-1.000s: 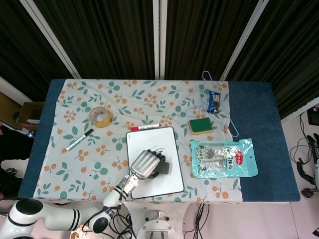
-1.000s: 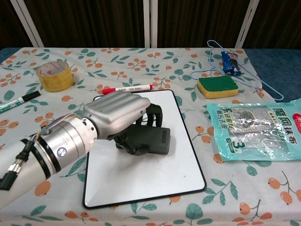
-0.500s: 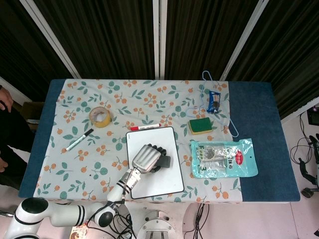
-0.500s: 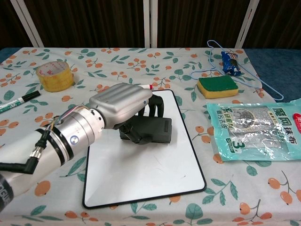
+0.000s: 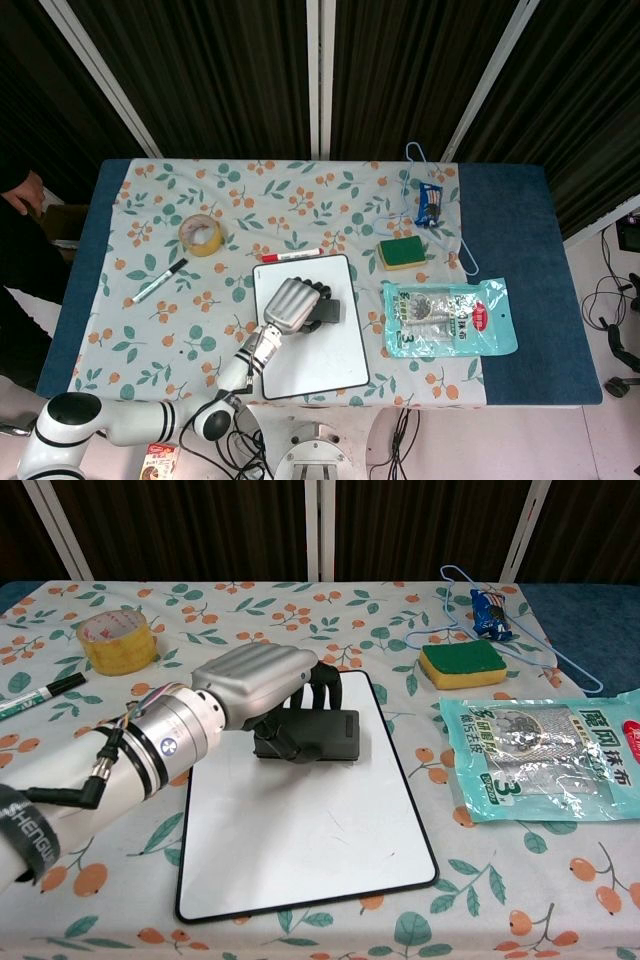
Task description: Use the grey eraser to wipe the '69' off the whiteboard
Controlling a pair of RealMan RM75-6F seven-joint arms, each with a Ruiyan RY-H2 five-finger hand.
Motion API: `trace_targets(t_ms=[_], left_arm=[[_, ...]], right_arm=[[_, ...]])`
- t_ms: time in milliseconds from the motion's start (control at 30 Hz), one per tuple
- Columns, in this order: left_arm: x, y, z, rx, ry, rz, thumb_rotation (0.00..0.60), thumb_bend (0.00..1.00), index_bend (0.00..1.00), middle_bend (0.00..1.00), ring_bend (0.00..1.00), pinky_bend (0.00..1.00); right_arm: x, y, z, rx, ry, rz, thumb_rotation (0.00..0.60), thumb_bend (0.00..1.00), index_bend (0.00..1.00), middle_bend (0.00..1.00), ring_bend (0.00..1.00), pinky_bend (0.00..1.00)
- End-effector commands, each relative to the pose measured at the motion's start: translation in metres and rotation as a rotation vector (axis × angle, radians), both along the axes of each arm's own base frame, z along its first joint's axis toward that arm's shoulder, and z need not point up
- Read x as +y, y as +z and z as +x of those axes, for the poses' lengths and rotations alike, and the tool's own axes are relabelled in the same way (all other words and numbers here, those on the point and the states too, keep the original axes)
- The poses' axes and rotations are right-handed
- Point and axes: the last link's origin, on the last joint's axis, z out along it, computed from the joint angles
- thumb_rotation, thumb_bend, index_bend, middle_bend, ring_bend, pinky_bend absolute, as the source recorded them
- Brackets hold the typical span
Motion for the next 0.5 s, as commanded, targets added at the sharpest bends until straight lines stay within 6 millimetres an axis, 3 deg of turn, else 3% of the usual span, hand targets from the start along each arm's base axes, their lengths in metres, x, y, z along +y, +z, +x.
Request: trace_targets(t_ms=[33, 500], left_arm=[[0.007, 0.001, 0.000, -0.003, 0.009, 0.008, 0.600, 0.40, 0.66, 0.66, 0.61, 0.61], [0.046, 0.014, -0.009, -0.017, 0.095, 0.067, 0.600, 0.40, 0.67, 0.66, 0.61, 0.61]], right_arm=[[0.000, 0.001, 0.000, 0.001, -0.002, -0.003, 0.600, 0.37, 0.00, 0.00, 0.00, 0.00], [0.001, 0.002, -0.001, 0.002, -0.008, -0.004, 0.600, 0.37, 0.00, 0.00, 0.00, 0.00]])
